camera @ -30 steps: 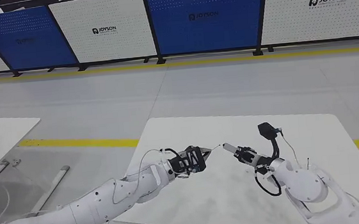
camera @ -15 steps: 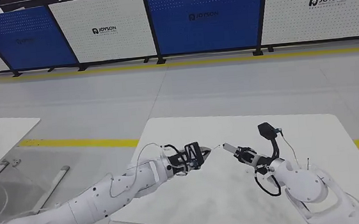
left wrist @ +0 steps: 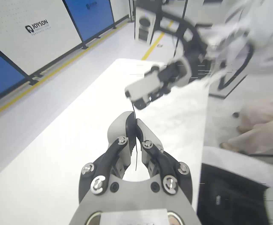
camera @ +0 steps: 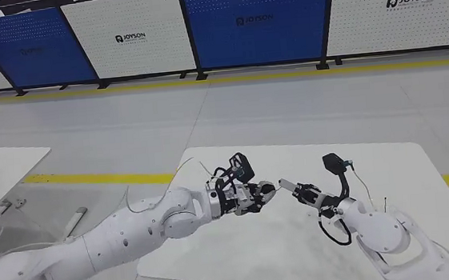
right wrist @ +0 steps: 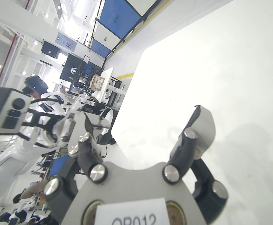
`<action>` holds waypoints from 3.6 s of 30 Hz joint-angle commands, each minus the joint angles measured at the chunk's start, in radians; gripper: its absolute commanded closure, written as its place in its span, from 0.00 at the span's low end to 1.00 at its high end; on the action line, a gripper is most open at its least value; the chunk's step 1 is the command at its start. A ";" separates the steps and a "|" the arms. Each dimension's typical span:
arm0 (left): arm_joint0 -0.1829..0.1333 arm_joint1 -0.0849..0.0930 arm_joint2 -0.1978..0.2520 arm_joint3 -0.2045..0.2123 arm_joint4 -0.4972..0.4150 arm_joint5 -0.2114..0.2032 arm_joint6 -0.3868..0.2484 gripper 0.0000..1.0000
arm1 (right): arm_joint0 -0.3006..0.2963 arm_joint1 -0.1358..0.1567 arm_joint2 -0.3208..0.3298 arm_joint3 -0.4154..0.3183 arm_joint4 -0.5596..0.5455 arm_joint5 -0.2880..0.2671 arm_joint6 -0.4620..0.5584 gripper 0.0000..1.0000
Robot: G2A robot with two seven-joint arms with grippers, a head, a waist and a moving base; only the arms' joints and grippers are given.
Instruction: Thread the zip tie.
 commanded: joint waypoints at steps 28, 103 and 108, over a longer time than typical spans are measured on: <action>0.000 -0.006 -0.061 0.039 -0.458 0.000 -0.357 1.00 | -0.110 0.022 0.137 0.006 0.058 -0.169 0.007 0.00; 0.141 -0.248 -0.395 0.538 -1.192 0.033 -1.231 1.00 | 0.035 -0.015 0.061 0.174 0.227 -0.546 0.258 0.00; 0.141 -0.248 -0.395 0.538 -1.192 0.033 -1.231 1.00 | 0.030 -0.016 0.059 0.167 0.223 -0.546 0.251 0.00</action>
